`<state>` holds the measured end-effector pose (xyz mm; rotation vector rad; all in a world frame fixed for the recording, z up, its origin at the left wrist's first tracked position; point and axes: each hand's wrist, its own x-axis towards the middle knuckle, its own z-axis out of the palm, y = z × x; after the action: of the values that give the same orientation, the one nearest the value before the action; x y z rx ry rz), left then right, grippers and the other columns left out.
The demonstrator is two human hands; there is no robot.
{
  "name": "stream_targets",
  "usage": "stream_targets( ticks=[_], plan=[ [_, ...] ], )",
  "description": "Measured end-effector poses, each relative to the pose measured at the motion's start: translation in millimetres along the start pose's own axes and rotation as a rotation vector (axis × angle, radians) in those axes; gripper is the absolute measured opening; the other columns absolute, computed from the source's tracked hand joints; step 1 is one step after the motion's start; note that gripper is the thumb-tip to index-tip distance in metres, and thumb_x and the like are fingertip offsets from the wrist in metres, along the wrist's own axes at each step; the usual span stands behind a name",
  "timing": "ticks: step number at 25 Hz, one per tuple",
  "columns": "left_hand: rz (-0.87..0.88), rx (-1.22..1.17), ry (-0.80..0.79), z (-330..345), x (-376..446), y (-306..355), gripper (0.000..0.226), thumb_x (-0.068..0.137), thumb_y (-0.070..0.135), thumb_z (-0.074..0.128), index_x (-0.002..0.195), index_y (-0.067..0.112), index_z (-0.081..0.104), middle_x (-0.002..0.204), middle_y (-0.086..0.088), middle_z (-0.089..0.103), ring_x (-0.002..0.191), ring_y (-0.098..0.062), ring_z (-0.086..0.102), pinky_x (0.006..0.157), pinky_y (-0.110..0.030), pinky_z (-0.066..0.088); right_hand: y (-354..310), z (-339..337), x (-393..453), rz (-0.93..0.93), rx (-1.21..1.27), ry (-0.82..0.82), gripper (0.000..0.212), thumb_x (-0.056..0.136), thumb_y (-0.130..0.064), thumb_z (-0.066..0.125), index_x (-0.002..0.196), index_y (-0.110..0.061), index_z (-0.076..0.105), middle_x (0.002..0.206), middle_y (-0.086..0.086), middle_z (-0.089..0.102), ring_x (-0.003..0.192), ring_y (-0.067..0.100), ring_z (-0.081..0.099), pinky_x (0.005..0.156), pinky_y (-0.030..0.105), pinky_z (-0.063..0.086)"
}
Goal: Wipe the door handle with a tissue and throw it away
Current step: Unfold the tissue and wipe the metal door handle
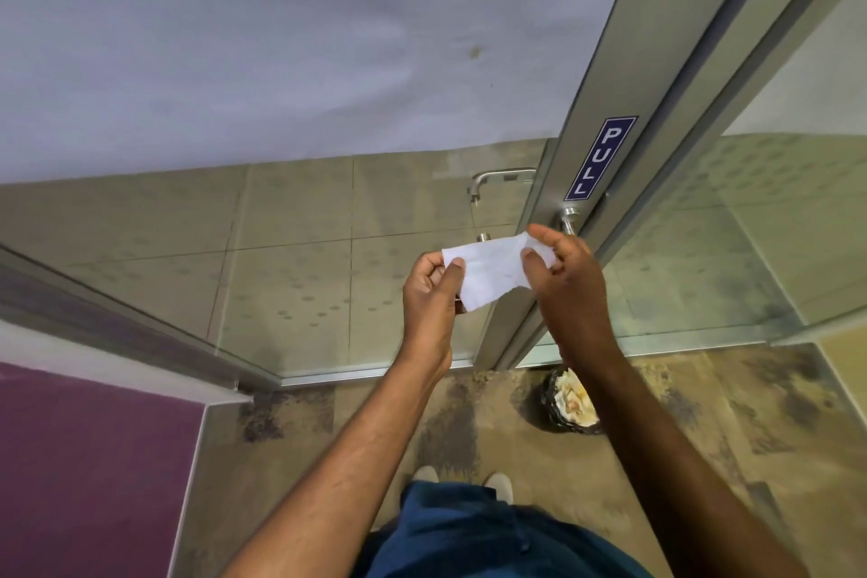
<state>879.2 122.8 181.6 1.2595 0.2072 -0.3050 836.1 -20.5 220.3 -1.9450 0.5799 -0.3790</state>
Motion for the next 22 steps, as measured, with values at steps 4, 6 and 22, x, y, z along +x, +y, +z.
stream_targets(
  ticks=[4,6,22],
  plan=[
    [-0.02,0.083,-0.004,9.7,15.8,1.9,0.008,0.11,0.01,0.058,0.108,0.015,0.063,0.077,0.009,0.067,0.066,-0.003,0.064,0.061,-0.022,0.054,-1.1,14.4,12.6,-0.229,-0.506,0.08,0.045,0.098,-0.035,0.066,0.14,-0.018,0.062,0.143,0.004,0.06,0.126,0.028,0.055,0.104,0.048,0.044],
    [-0.041,0.102,0.012,11.3,17.7,-0.2,0.009,0.11,0.013,0.06,0.101,0.016,0.063,0.075,0.007,0.064,0.06,-0.003,0.061,0.057,-0.019,0.053,2.1,20.0,12.8,-0.245,-0.674,0.079,0.05,0.097,-0.043,0.065,0.141,-0.02,0.061,0.145,0.002,0.059,0.126,0.03,0.052,0.099,0.046,0.038],
    [0.546,0.756,0.054,-2.4,32.2,31.1,0.017,0.103,0.017,0.066,0.114,0.029,0.063,0.111,0.018,0.058,0.088,-0.008,0.063,0.073,-0.037,0.059,-16.5,71.5,1.0,-0.186,-1.107,-0.045,0.032,0.109,-0.017,0.023,0.105,-0.008,0.053,0.09,0.012,0.06,0.086,0.028,0.055,0.093,0.044,0.042]
  ],
)
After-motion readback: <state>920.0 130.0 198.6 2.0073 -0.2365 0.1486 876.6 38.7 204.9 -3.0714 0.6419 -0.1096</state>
